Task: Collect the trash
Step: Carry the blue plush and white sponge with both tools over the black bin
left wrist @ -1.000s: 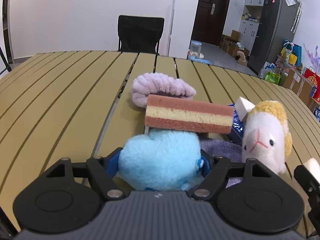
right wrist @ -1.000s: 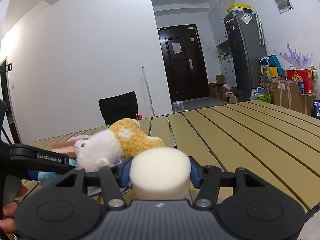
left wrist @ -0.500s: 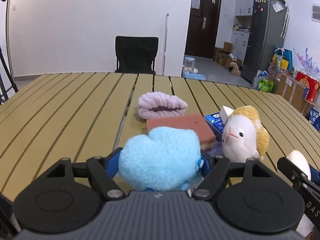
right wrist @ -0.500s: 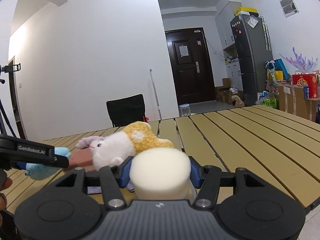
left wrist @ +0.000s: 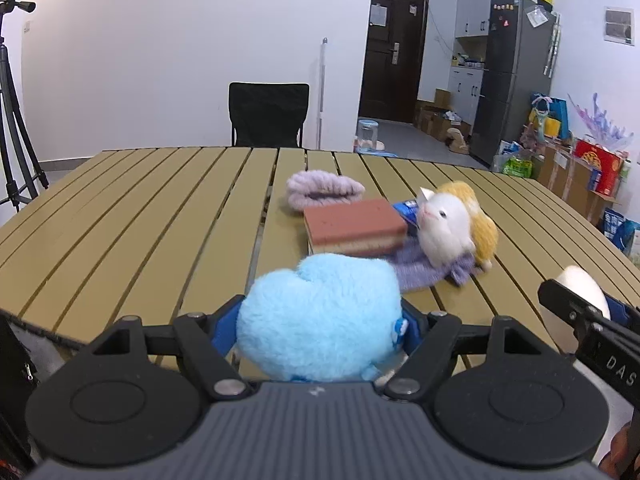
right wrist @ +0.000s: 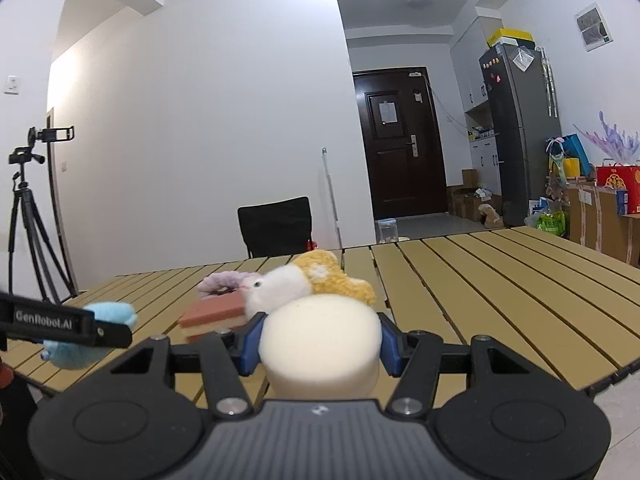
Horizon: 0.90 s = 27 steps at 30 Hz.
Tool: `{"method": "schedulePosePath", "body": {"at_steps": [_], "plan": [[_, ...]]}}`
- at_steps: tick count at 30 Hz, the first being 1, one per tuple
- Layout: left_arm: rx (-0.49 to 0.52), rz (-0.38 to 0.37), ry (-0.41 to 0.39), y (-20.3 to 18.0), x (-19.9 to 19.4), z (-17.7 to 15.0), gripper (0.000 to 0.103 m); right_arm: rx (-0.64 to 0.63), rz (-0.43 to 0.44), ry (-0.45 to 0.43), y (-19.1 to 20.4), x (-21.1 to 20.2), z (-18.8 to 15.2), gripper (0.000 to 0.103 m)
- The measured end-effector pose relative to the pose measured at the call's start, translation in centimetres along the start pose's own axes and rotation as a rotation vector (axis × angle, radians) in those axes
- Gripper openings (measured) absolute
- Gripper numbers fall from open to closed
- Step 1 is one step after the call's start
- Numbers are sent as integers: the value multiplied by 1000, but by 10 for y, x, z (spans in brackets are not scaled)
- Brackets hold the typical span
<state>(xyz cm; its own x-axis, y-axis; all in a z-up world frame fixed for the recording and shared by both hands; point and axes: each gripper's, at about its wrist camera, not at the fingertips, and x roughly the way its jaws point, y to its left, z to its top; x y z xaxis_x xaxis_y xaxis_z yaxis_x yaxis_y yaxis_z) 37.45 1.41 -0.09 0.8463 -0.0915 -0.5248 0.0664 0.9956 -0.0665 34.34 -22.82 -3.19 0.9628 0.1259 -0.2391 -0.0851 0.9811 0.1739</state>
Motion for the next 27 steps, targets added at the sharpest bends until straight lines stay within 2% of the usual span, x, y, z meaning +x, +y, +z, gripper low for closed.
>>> {"method": "schedulePosePath", "body": {"at_steps": [15, 27], "plan": [[30, -1, 14, -3, -55, -58, 76, -29, 22, 99, 10, -53, -33, 56], [69, 7, 116, -6, -51, -108, 76, -89, 10, 235, 17, -70, -71, 56]]}}
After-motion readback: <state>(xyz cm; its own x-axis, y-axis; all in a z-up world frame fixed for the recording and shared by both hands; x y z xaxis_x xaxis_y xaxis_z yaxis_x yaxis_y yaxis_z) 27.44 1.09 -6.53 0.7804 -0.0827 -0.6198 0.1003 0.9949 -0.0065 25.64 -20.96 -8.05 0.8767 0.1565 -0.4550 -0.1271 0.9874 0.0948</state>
